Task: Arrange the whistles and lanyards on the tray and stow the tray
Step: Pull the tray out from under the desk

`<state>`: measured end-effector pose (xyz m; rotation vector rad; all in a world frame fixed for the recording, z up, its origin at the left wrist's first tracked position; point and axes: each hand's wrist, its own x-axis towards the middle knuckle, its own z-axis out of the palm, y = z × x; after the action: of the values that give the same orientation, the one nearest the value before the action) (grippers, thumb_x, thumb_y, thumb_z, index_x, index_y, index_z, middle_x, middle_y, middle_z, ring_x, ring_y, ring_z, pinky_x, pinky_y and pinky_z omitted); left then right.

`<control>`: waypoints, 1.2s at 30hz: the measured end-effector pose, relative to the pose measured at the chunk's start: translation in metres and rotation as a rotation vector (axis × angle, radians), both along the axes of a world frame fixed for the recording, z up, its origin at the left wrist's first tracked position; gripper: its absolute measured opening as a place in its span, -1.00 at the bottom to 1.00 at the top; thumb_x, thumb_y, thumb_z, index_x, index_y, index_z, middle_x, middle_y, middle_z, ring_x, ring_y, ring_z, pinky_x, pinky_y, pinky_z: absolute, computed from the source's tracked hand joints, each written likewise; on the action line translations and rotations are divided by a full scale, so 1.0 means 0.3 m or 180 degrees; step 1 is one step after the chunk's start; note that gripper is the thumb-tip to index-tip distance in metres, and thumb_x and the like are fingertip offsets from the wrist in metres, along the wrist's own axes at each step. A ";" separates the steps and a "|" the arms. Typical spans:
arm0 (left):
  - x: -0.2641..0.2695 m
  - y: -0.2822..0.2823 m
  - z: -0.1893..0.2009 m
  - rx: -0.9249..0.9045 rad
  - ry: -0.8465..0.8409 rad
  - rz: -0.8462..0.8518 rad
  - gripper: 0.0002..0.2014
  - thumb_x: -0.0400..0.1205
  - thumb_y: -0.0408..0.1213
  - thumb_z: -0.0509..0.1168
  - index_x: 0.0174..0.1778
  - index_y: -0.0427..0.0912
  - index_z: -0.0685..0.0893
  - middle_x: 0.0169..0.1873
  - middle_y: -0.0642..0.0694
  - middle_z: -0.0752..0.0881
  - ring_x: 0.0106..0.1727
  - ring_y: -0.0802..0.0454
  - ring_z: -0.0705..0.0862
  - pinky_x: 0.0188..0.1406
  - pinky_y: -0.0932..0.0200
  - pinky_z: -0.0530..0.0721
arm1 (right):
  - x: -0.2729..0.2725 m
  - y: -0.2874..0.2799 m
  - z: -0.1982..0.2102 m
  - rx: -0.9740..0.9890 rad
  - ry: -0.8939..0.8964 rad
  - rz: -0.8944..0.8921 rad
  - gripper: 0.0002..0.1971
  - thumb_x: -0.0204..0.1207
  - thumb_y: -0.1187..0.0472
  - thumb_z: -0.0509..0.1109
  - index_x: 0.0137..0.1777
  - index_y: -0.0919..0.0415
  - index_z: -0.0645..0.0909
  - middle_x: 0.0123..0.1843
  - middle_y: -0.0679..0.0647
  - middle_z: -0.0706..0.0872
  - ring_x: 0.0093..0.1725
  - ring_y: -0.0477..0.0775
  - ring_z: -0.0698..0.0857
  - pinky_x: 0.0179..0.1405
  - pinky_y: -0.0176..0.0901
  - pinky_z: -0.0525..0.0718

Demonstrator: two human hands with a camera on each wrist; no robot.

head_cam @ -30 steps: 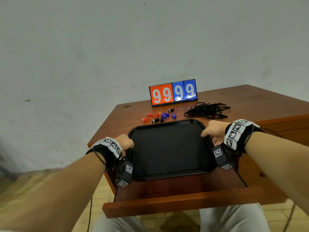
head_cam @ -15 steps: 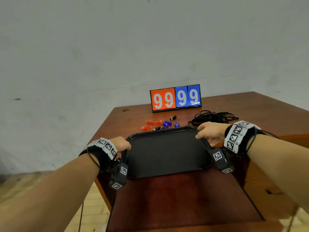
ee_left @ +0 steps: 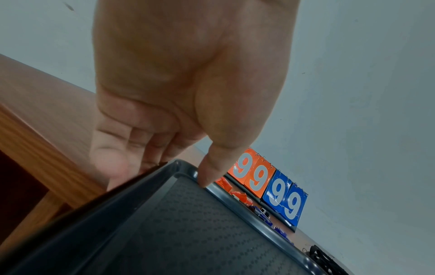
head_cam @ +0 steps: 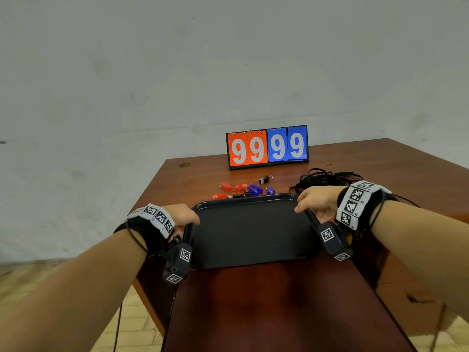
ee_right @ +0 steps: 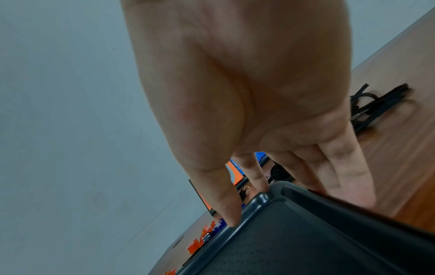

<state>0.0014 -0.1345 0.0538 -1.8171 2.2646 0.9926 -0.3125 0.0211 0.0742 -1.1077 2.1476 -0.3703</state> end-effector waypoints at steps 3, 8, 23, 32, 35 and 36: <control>-0.020 -0.042 -0.003 -0.0069 -0.0008 0.0031 -0.64 0.63 -0.18 0.34 0.17 -0.44 0.61 -0.40 -0.28 0.70 -0.57 -0.17 0.60 -0.50 0.18 0.52 | -0.019 -0.041 -0.001 0.0029 0.0041 -0.0015 -0.55 0.62 0.18 0.42 0.46 0.30 0.50 0.11 0.25 0.71 0.17 0.46 0.76 0.21 0.31 0.72; -0.055 -0.103 -0.027 0.0036 0.0216 0.0162 -0.62 0.63 -0.23 0.33 0.27 -0.43 0.62 -0.37 -0.24 0.66 -0.56 -0.11 0.54 -0.54 0.19 0.46 | -0.043 -0.091 -0.003 0.0043 0.0095 -0.0052 -0.55 0.63 0.19 0.41 0.49 0.28 0.49 0.25 0.19 0.61 0.17 0.35 0.77 0.20 0.26 0.74; -0.115 -0.217 -0.076 0.0122 0.0770 0.0552 -0.83 0.64 -0.31 0.32 0.02 -0.35 0.57 -0.48 -0.17 0.45 -0.51 -0.08 0.41 -0.36 0.11 0.46 | -0.068 -0.195 -0.015 -0.0020 0.0447 0.0069 -0.53 0.62 0.13 0.42 0.49 0.27 0.52 0.30 0.19 0.61 0.23 0.28 0.70 0.21 0.12 0.74; -0.112 -0.236 -0.083 0.0055 0.0786 0.0582 -0.71 0.55 -0.24 0.34 0.11 -0.34 0.60 -0.39 -0.16 0.45 -0.39 -0.08 0.45 -0.31 0.06 0.47 | -0.068 -0.217 -0.028 -0.0173 0.0518 0.0085 -0.53 0.59 0.15 0.44 0.47 0.27 0.54 0.42 0.19 0.60 0.38 0.20 0.58 0.29 0.00 0.57; -0.118 -0.228 -0.077 0.0005 0.0656 0.0441 -0.48 0.54 -0.22 0.36 0.38 -0.41 0.58 -0.22 -0.40 0.67 -0.27 -0.29 0.67 -0.17 0.00 0.65 | -0.072 -0.213 -0.029 -0.0301 0.0516 0.0085 -0.56 0.59 0.17 0.44 0.44 0.26 0.56 0.40 0.18 0.62 0.31 0.14 0.59 0.23 -0.06 0.57; -0.121 -0.218 -0.068 -0.0027 0.0629 0.0418 -0.49 0.55 -0.22 0.36 0.39 -0.41 0.57 0.00 -0.52 0.71 -0.10 -0.40 0.74 -0.04 -0.06 0.70 | -0.068 -0.213 -0.025 -0.0351 0.0511 0.0091 -0.57 0.59 0.18 0.44 0.44 0.26 0.57 0.39 0.19 0.63 0.29 0.13 0.60 0.20 -0.07 0.56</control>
<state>-0.0348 -0.2000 0.0333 -1.9744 2.2828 1.2373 -0.3328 -0.0428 0.0666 -1.2667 2.2710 -0.4028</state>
